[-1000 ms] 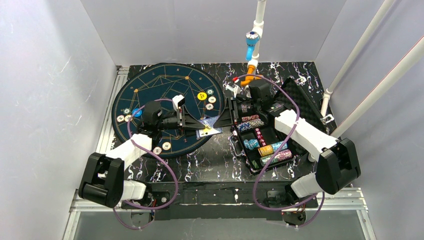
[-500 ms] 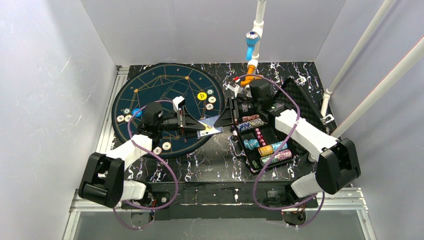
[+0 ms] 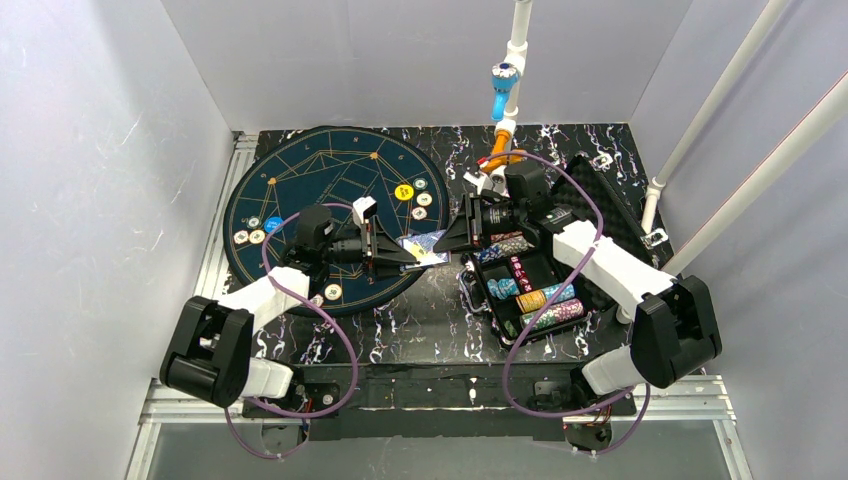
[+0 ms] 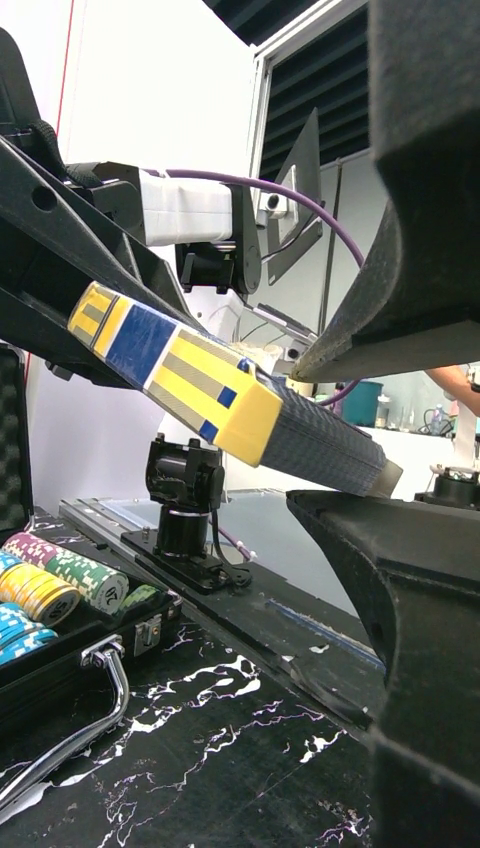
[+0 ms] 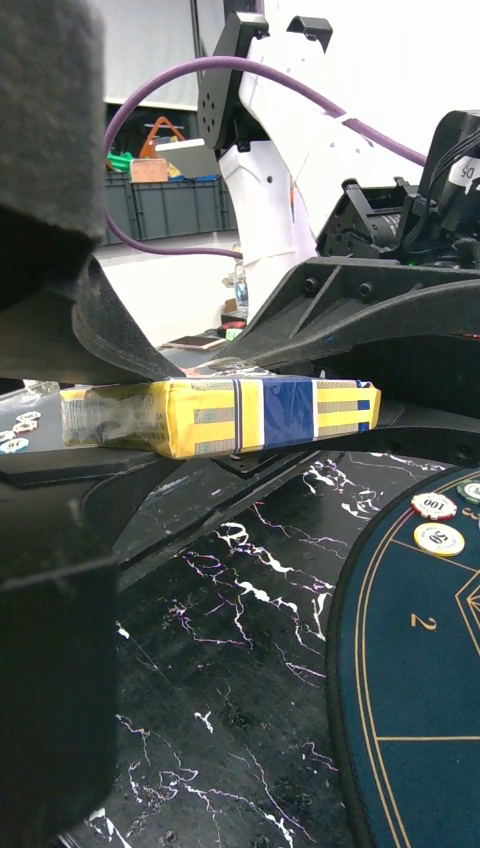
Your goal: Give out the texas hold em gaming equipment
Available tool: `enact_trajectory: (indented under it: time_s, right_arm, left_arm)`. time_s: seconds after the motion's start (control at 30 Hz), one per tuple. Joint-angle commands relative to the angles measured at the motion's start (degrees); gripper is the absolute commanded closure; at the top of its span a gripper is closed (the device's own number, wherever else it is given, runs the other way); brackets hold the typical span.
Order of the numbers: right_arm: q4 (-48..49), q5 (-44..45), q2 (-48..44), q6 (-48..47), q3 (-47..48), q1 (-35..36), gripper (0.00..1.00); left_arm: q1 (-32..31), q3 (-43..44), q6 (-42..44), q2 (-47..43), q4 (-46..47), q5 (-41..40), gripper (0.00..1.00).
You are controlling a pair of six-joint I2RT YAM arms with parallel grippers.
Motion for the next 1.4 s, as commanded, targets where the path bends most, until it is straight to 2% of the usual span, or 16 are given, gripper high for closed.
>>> enact_trajectory:
  time_s: [0.0, 0.13, 0.37, 0.57, 0.7, 0.9, 1.03, 1.37]
  right_arm:
    - [0.87, -1.82, -1.03, 1.66, -0.31, 0.08, 0.99]
    - [0.8, -2.27, -1.04, 1.84, -0.32, 0.13, 0.99]
    - [0.56, -3.13, -1.2, 2.49, -0.33, 0.17, 0.99]
    - [-0.16, -2.89, -1.74, 2.09, -0.58, 0.17, 0.99]
    - [-0.27, -3.43, -2.42, 2.01, -1.57, 0.41, 0.99]
    - [0.68, -4.52, -3.63, 1.58, -2.8, 0.7, 0.99]
    - [0.82, -4.28, -4.8, -0.83, -3.3, 0.79, 0.99]
    - [-4.88, 0.42, -8.25, -10.75, -0.28, 0.87, 0.99]
  left_arm:
    - [-0.44, 2.7, 0.17, -0.13, 1.07, -0.62, 0.58]
    - [-1.1, 3.14, 0.1, 0.43, 1.43, -1.07, 0.59]
    - [-1.39, 3.34, 0.65, 0.41, 1.65, -1.66, 0.52]
    - [-1.58, 3.15, 1.56, 0.53, 1.65, -2.42, 0.51]
    - [-1.88, 3.24, 1.78, 0.92, 1.65, -2.96, 0.53]
    - [-3.24, 3.31, 1.67, 0.93, 2.04, -2.64, 0.62]
    - [-4.55, 3.35, 2.77, 0.44, 2.41, -1.67, 0.66]
    - [-4.78, 3.78, 3.36, 0.44, 2.44, -1.08, 0.59]
